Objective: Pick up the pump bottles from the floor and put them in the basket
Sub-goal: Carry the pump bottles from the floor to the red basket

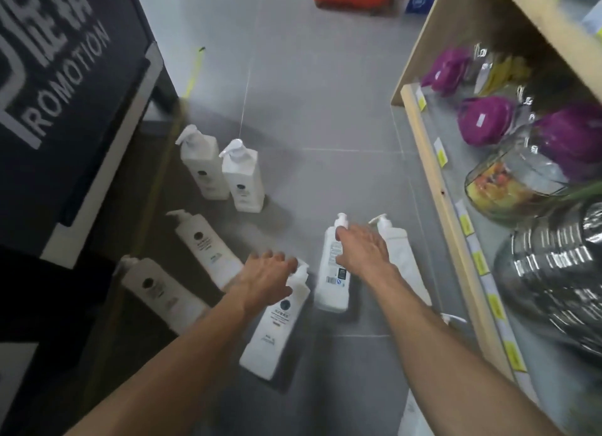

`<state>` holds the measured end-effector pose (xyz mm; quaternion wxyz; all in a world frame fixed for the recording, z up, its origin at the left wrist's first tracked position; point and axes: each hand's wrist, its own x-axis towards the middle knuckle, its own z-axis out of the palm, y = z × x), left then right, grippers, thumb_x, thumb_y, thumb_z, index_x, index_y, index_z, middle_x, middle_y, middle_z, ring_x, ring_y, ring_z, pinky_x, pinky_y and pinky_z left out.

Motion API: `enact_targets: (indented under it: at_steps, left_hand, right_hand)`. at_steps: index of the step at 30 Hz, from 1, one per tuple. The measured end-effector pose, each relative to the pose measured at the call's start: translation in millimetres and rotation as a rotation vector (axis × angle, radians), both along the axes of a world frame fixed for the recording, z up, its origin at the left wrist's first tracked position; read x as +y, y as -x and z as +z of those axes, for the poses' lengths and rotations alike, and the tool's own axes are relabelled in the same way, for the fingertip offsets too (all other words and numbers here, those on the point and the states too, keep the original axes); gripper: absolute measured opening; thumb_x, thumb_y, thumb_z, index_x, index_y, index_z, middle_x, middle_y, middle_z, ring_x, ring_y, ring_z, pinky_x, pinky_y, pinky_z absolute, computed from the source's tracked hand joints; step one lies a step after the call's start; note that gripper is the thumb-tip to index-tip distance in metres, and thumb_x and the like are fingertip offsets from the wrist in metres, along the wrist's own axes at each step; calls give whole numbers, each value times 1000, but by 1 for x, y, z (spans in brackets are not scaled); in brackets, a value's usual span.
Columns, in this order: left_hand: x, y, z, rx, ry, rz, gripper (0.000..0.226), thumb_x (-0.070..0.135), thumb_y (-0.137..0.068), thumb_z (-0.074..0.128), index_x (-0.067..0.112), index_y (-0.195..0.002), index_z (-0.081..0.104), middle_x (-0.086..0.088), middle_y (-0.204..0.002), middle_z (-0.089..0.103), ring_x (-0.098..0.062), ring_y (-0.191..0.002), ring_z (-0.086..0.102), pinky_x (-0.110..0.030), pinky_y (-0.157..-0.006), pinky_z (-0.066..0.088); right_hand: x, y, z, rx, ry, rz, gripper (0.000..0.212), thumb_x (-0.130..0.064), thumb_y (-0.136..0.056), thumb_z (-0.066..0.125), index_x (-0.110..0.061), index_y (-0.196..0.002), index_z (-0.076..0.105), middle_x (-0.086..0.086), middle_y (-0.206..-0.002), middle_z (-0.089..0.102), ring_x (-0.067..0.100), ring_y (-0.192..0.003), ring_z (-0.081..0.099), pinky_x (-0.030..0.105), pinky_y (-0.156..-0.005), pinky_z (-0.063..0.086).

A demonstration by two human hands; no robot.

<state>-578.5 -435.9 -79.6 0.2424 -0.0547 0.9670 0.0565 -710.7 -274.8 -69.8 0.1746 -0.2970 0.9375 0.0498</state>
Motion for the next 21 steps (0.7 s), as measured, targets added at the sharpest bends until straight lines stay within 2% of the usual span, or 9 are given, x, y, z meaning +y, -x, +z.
enact_targets:
  at_steps: [4, 7, 11, 15, 18, 21]
  left_hand:
    - [13, -10, -35, -33, -26, 63, 53, 45, -89, 67, 32, -135, 47, -1, -134, 53, -26, -121, 50, -44, -100, 42]
    - [26, -25, -54, 29, -105, 243, 65, 47, -88, 66, 27, -142, 37, -2, -139, 47, -27, -123, 48, -45, -99, 47]
    - [41, -41, -81, 90, -223, 525, 83, 59, -78, 71, 23, -141, 29, 1, -139, 43, -25, -122, 49, -44, -94, 52]
    - [49, -48, -105, 39, -287, 686, 106, 63, -72, 76, 22, -149, 16, 2, -140, 40, -24, -122, 48, -42, -92, 51]
    - [54, -55, -116, -5, -292, 738, 104, 63, -70, 78, 24, -143, 17, 2, -136, 42, -24, -119, 53, -42, -92, 52]
    - [50, -57, -119, -21, -273, 752, 95, 63, -70, 76, 27, -138, 22, 3, -131, 49, -26, -113, 61, -40, -91, 52]
  right_hand:
    - [-4, -4, -39, -14, 7, -14, 39, -24, -90, 61, -21, -128, 55, 7, -129, 56, 29, -120, 51, 40, -93, 45]
    - [-8, -11, -62, -52, 51, -184, 44, -37, -91, 63, -19, -129, 53, 8, -131, 52, 30, -120, 51, 39, -93, 43]
    - [-18, -19, -89, -128, 182, -554, 76, -51, -83, 73, -14, -140, 39, 13, -139, 42, 34, -127, 46, 43, -97, 44]
    - [-27, -18, -108, -107, 215, -672, 102, -53, -79, 77, -11, -152, 19, 14, -138, 40, 35, -123, 50, 42, -91, 46]
    - [-31, -17, -117, -116, 215, -713, 114, -50, -79, 78, -12, -157, 5, 13, -141, 39, 35, -122, 54, 42, -92, 47]
    - [-33, -16, -123, -138, 261, -827, 110, -47, -75, 82, -12, -153, 13, 13, -136, 48, 37, -118, 58, 43, -91, 48]
